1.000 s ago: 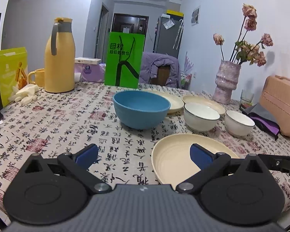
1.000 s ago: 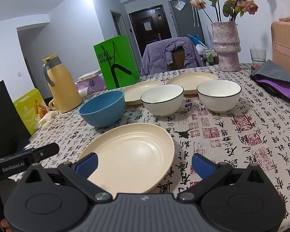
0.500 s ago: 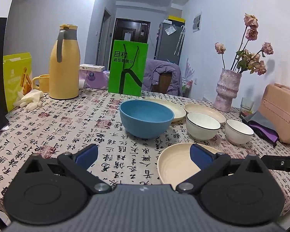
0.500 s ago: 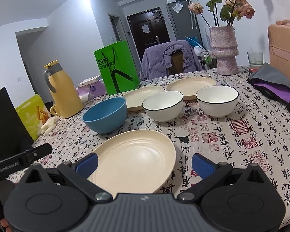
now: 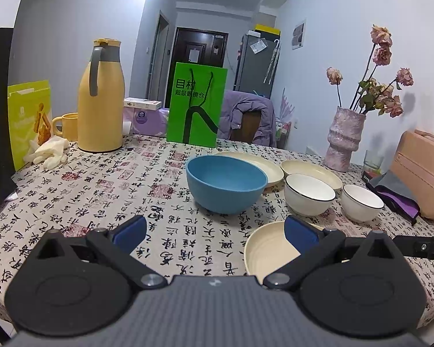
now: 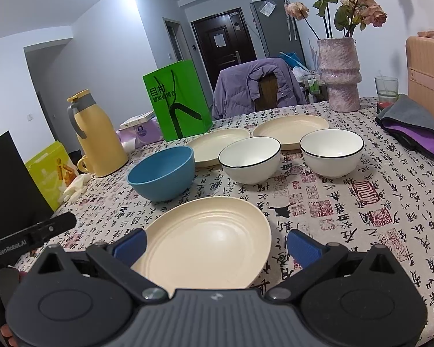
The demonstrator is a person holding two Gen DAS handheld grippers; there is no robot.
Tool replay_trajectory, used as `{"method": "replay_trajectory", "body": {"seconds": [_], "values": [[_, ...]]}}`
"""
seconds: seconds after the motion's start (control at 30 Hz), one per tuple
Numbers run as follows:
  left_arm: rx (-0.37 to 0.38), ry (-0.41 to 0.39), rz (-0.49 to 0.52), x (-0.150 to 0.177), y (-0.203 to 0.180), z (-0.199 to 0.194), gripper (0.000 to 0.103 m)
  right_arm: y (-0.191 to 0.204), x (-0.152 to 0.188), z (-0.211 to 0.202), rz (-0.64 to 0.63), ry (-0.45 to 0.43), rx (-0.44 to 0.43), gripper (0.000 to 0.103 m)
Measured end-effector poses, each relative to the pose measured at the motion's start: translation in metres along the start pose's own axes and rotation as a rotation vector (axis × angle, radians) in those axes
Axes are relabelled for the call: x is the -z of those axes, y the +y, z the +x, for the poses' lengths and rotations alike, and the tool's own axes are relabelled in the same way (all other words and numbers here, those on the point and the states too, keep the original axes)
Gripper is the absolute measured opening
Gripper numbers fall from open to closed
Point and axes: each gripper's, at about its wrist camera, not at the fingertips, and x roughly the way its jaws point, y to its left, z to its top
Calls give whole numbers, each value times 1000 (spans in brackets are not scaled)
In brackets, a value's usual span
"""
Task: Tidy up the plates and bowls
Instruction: 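Withdraw the open left gripper from the placed cream plate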
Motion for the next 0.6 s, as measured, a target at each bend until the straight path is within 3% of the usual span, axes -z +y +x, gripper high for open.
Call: {"method": "replay_trajectory", "body": {"seconds": [0.6], "values": [[-7,17,-29,-17,15,23,103,6,-24,22,-16,10,16,103]]}}
